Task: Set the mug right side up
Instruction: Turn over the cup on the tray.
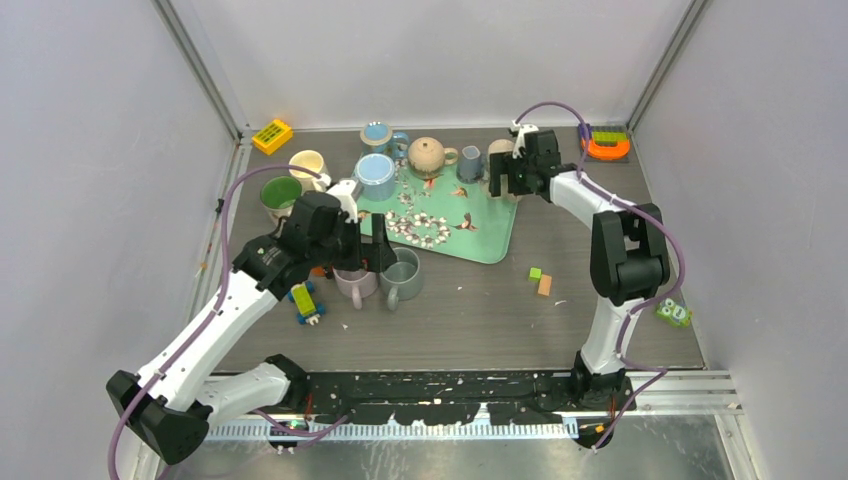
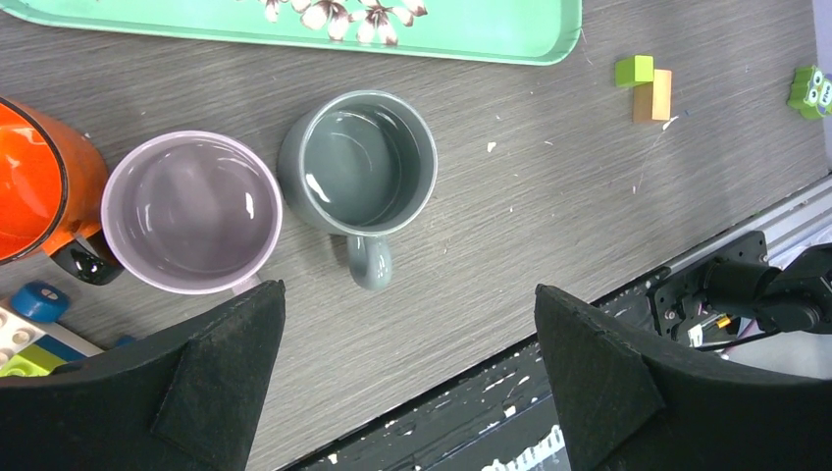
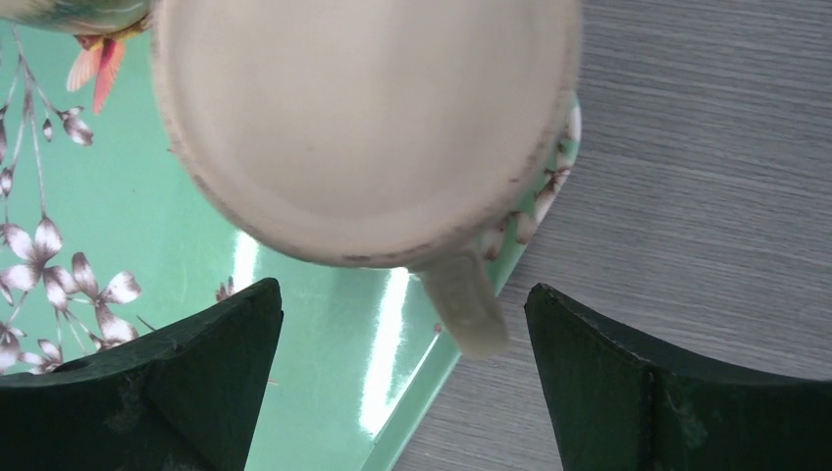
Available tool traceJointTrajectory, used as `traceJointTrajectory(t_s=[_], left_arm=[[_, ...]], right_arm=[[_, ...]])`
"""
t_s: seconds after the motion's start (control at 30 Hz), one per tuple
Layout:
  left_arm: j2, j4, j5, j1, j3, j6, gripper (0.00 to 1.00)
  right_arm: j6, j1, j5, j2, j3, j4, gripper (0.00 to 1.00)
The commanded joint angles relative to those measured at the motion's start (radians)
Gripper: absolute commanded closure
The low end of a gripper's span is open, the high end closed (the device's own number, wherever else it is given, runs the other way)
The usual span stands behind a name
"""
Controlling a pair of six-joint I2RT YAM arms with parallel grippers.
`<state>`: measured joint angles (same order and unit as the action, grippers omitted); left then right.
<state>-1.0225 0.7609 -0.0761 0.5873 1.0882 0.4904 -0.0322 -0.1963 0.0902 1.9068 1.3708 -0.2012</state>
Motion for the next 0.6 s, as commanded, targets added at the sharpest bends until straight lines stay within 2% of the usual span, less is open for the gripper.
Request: traceJointTrajectory(t_s=[0.0, 0.17, 0.3, 0.47, 0.57], left_arm=[[0.001, -0.025, -0.032, -0.005, -0.008, 0.007, 0.0], [-0.007, -0.033, -0.037, -0.005, -0.009, 0.015, 0.0], [-0.005, -0.036, -0.042, -0.005, -0.014, 0.023, 0.0], [-0.003, -0.042, -0.042, -0.005, -0.025, 0.031, 0.0], [-0.004, -0.043, -0.042, -0.005, -0.027, 0.033, 0.0]], right_arm=[[-0.034, -0.051, -0.026, -0.067, -0.007, 0.027, 0.03], [-0.051, -0.133, -0.075, -0.079, -0.022, 0.012, 0.05], [-0.083, -0.147, -0.105, -0.087, -0.017, 0.002, 0.07], [-0.15, -0.145, -0.291, -0.066, 0.046, -0.065, 0.12], [-0.166, -0.143, -0.337, -0.032, 0.113, -0.129, 0.16]])
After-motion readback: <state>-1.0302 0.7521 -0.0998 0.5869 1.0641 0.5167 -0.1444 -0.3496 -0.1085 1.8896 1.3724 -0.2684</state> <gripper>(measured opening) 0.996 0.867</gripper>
